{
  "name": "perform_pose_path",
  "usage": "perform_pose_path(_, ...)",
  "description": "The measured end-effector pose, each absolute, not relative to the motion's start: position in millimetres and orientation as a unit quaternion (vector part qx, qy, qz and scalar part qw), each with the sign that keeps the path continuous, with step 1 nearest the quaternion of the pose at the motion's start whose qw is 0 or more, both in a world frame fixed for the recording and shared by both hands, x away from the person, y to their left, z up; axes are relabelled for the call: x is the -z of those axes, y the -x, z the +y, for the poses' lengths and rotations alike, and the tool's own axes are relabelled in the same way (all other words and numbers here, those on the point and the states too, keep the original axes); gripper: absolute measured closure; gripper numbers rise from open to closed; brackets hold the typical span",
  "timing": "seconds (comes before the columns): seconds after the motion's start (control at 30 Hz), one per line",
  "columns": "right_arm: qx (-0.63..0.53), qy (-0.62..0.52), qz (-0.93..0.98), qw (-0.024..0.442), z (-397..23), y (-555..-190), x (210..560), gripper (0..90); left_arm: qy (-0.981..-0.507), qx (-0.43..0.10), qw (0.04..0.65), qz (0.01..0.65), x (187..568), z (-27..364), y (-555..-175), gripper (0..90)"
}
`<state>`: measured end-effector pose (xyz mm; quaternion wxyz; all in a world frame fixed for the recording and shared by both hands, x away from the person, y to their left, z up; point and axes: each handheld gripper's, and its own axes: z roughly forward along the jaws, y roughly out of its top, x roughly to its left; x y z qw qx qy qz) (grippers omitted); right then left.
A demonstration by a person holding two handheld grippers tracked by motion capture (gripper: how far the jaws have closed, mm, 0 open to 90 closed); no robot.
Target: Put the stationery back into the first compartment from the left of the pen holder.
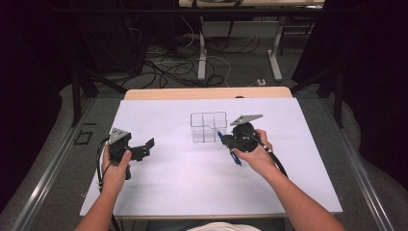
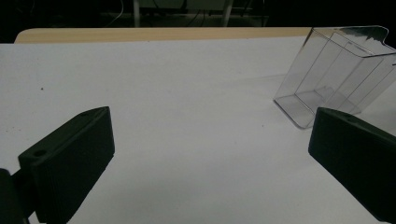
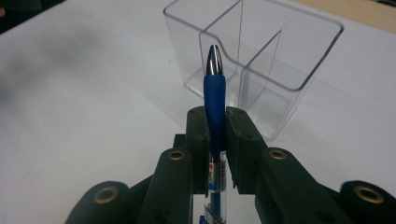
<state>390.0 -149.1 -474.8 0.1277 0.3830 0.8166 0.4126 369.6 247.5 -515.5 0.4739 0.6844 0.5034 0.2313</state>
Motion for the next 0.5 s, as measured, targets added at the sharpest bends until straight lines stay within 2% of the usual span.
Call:
perform_pose_path(0.2,-0.438,-0.393,0.797,0.136,-147,-399,458,79.9,-0.685,-0.230,0.474,0.504,516,248,-370,0.4)
perform_pose_path(0.5,-0.458,-0.383,0.784,0.172,-137,-413,433,79.9,-0.683,-0.229,0.476,0.505,516,247,-370,0.4)
